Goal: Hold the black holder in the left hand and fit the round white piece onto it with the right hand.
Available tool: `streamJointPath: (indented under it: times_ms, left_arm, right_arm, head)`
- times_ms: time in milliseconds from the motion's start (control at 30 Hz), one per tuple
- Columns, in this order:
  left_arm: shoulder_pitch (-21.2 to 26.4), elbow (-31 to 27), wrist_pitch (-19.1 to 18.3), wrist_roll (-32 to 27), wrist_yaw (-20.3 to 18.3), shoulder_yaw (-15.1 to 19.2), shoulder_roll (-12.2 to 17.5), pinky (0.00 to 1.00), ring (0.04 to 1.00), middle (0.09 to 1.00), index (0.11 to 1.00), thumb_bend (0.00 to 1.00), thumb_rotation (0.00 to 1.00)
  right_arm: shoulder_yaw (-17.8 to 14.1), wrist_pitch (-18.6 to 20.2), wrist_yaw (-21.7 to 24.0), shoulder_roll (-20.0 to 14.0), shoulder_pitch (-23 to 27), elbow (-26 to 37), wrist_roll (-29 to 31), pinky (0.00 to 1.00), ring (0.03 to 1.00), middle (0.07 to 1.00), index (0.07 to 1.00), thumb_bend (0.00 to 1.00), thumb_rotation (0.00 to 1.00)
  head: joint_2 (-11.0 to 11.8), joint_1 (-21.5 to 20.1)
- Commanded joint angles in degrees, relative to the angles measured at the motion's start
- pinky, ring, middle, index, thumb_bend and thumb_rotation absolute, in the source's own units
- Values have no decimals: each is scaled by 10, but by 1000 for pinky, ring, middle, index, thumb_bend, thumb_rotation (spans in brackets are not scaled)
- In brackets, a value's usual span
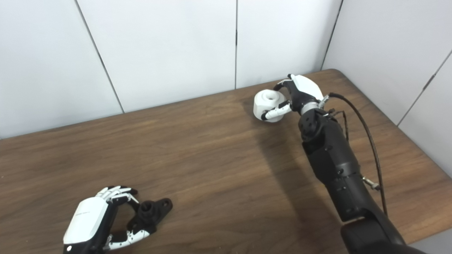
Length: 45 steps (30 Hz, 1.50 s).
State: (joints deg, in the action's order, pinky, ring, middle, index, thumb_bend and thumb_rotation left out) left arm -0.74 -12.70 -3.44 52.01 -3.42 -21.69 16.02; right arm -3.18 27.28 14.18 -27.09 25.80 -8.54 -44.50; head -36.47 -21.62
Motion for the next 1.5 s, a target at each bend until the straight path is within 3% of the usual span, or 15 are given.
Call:
streamJointPath:
  times_ms: [0, 667, 1467]
  left_arm:
    - [-13, 3, -3, 15, -20, -6, 9, 906, 839, 755, 486, 520, 44]
    - [-15, -1, -5, 15, -16, -3, 6, 908, 837, 749, 485, 520, 44]
    - [-16, 1, -6, 15, -16, -1, 5, 913, 839, 746, 485, 520, 44]
  right_arm:
    - [-1, -5, -23, -18, 14, 15, 1, 1000, 1000, 987, 746, 910, 291]
    - [10, -5, -40, -34, 6, 12, 16, 1000, 1000, 949, 694, 878, 234]
    - [38, -6, -63, -41, 17, -2, 50, 1000, 1000, 932, 665, 861, 255]
  head:
    - [0, 0]
    - [2, 1]
    - [2, 9]
